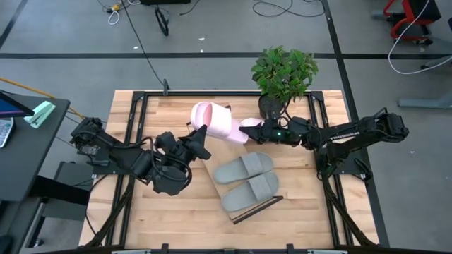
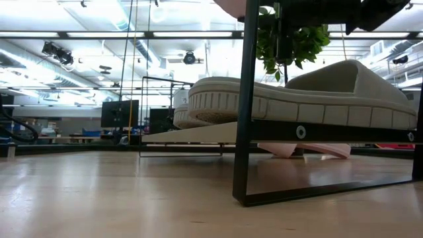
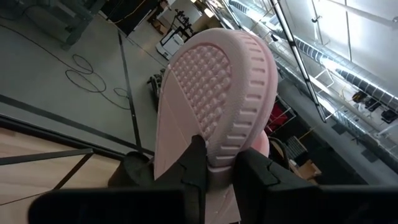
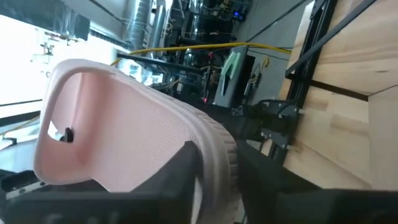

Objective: Pick and place slides into the shelf
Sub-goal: Put the left pink slide on the shelf

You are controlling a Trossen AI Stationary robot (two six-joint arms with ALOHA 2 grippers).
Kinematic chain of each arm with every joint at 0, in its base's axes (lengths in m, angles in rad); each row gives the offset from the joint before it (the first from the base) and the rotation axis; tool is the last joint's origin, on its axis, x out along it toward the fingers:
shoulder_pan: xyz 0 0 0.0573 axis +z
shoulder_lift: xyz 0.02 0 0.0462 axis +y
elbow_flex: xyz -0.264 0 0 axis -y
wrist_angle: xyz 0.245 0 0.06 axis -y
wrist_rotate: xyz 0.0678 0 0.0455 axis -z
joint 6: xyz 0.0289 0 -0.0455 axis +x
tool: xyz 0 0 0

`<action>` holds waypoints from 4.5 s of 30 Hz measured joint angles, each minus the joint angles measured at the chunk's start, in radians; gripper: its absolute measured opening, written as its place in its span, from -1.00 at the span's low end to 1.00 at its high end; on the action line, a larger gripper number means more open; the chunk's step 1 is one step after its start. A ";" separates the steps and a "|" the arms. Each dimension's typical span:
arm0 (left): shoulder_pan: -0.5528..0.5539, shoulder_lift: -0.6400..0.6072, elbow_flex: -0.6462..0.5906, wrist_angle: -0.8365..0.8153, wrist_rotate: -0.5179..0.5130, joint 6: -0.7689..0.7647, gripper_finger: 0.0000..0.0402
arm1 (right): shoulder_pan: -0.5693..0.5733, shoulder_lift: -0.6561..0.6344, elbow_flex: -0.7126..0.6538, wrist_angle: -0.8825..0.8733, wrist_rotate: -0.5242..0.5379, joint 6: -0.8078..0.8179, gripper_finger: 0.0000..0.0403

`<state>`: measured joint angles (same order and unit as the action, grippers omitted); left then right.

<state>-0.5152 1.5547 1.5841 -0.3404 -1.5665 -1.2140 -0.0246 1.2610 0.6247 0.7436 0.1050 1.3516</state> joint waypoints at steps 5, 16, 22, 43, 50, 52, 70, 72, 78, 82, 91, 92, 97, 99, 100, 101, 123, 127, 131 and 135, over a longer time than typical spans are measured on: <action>0.000 0.000 0.000 -0.003 0.009 0.016 -0.70 | 0.000 0.000 0.000 -0.001 -0.007 -0.067 -0.73; -0.005 0.000 0.000 -0.003 0.093 0.073 0.08 | -0.006 -0.008 0.001 -0.010 -0.011 -0.139 -0.74; -0.051 0.002 0.000 -0.009 0.128 0.140 0.17 | -0.024 -0.096 0.006 -0.135 -0.036 -0.220 -0.74; -0.127 -0.055 -0.001 -0.010 0.177 0.374 0.03 | -0.092 -0.171 0.006 -0.546 -0.189 -0.567 -0.74; -0.107 -0.057 -0.001 -0.015 0.183 0.389 0.02 | -0.111 -0.027 0.169 -0.615 -0.226 -0.753 -0.75; -0.104 -0.057 -0.001 -0.018 0.184 0.389 0.00 | -0.110 0.026 0.249 -0.708 -0.230 -0.847 -0.75; -0.134 -0.057 -0.001 -0.041 0.184 0.431 -0.08 | -0.119 0.314 0.512 -0.953 0.087 -0.884 -0.75; -0.134 -0.057 -0.001 -0.041 0.184 0.444 -0.09 | -0.126 0.318 0.511 -0.964 0.110 -0.874 -0.75; -0.134 -0.057 -0.001 -0.046 0.184 0.453 -0.12 | -0.151 0.332 0.511 -0.960 0.100 -0.844 -0.75; -0.133 -0.057 -0.001 -0.046 0.184 0.467 -0.11 | -0.160 0.347 0.511 -0.959 0.096 -0.827 -0.75; -0.133 -0.057 -0.001 -0.047 0.184 0.467 -0.14 | -0.175 0.366 0.511 -0.963 0.034 -0.820 -0.75; -0.133 -0.057 -0.001 -0.047 0.184 0.467 -0.14 | -0.178 0.369 0.511 -0.964 0.033 -0.820 -0.75; -0.132 -0.057 -0.001 -0.046 0.184 0.466 -0.13 | -0.185 0.381 0.511 -0.957 0.033 -0.837 -0.75; -0.132 -0.057 -0.001 -0.046 0.184 0.466 -0.12 | -0.189 0.383 0.511 -0.960 0.035 -0.858 -0.75; -0.132 -0.057 -0.001 -0.046 0.184 0.466 -0.12 | -0.191 0.383 0.511 -0.959 0.034 -0.871 -0.75; -0.132 -0.057 -0.001 -0.046 0.184 0.466 -0.11 | -0.191 0.383 0.511 -0.957 0.035 -0.884 -0.75; -0.127 -0.057 -0.001 -0.045 0.184 0.459 -0.14 | -0.197 0.478 0.511 -0.928 0.065 -0.968 -0.76; -0.127 -0.057 -0.001 -0.045 0.184 0.452 -0.11 | -0.204 0.486 0.511 -0.917 0.061 -0.993 -0.76; -0.127 -0.057 -0.001 -0.045 0.184 0.447 -0.14 | -0.216 0.486 0.511 -0.919 0.057 -1.009 -0.76; -0.127 -0.057 -0.001 -0.046 0.184 0.447 -0.13 | -0.219 0.486 0.511 -0.922 0.054 -1.019 -0.66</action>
<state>-0.6426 1.4979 1.5833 -0.3868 -1.3823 -0.7675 -0.2439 1.7470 1.1358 -0.1787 0.1589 0.3323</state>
